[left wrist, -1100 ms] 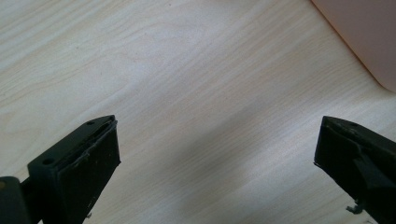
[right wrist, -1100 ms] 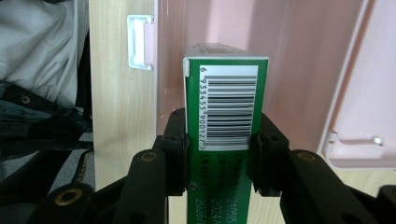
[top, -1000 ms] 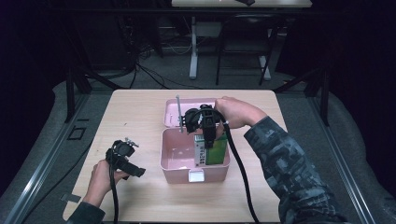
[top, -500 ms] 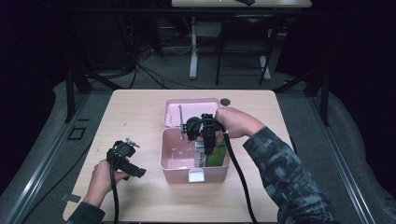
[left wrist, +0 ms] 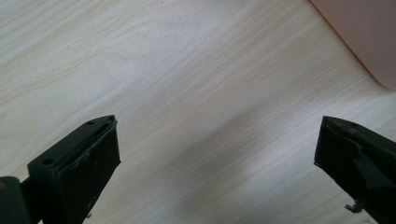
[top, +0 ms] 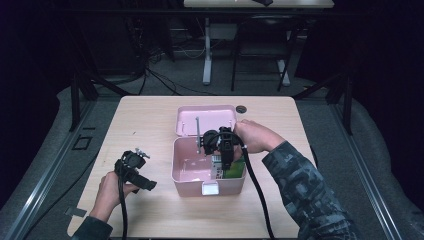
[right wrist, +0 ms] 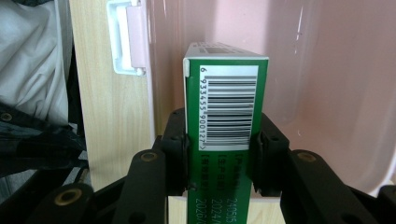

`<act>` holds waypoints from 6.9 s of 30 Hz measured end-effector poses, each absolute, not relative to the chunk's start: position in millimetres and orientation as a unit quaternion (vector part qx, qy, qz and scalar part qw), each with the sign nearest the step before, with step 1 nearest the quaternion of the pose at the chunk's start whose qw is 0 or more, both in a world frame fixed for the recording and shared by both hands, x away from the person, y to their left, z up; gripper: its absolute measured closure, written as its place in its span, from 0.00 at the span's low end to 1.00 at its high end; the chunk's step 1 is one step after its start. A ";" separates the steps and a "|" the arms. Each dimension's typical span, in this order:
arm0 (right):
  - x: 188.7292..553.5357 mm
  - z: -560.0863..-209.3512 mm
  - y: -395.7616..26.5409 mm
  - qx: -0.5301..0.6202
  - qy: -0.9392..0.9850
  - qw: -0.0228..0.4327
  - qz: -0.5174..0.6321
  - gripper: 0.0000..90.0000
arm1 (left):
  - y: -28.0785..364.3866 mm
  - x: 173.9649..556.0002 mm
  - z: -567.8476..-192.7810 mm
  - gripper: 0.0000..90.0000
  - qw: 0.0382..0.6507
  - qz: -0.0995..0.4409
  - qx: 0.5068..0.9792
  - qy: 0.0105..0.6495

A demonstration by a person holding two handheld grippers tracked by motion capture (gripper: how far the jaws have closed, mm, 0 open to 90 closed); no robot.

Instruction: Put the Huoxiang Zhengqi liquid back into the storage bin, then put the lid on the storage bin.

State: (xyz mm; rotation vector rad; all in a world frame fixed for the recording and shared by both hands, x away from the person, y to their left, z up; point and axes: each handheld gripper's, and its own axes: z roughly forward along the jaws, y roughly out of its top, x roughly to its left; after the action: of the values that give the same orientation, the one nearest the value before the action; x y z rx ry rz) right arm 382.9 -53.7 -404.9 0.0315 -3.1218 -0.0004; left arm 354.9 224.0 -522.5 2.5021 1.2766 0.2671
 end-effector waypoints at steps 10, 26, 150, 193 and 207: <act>382.9 -415.4 -52.6 0.005 -1.000 0.013 0.002 0.70 | 224.1 355.2 -522.2 0.00 0.159 0.093 0.876 0.446; 381.6 -429.1 -54.4 0.006 -1.000 0.020 0.006 0.70 | 224.1 355.5 -523.1 0.00 0.158 0.088 0.877 0.446; 534.5 -465.7 -153.8 -0.447 -0.836 -0.121 -0.294 0.65 | 150.0 379.4 -461.4 0.66 0.286 0.094 0.862 0.407; 535.9 -468.0 -159.2 -0.506 -0.780 -0.141 -0.339 0.86 | 147.6 377.7 -461.9 0.67 0.287 0.110 0.861 0.404; 524.7 -452.9 -165.6 -0.504 -0.760 -0.152 -0.382 0.89 | 146.8 377.1 -462.1 0.67 0.286 0.118 0.861 0.404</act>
State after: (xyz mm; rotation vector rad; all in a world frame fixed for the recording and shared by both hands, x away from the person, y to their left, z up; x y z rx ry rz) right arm 524.7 -165.6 -452.9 -1.7563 -2.6501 -1.3311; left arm 377.1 146.8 -462.1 2.3025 1.0791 0.3145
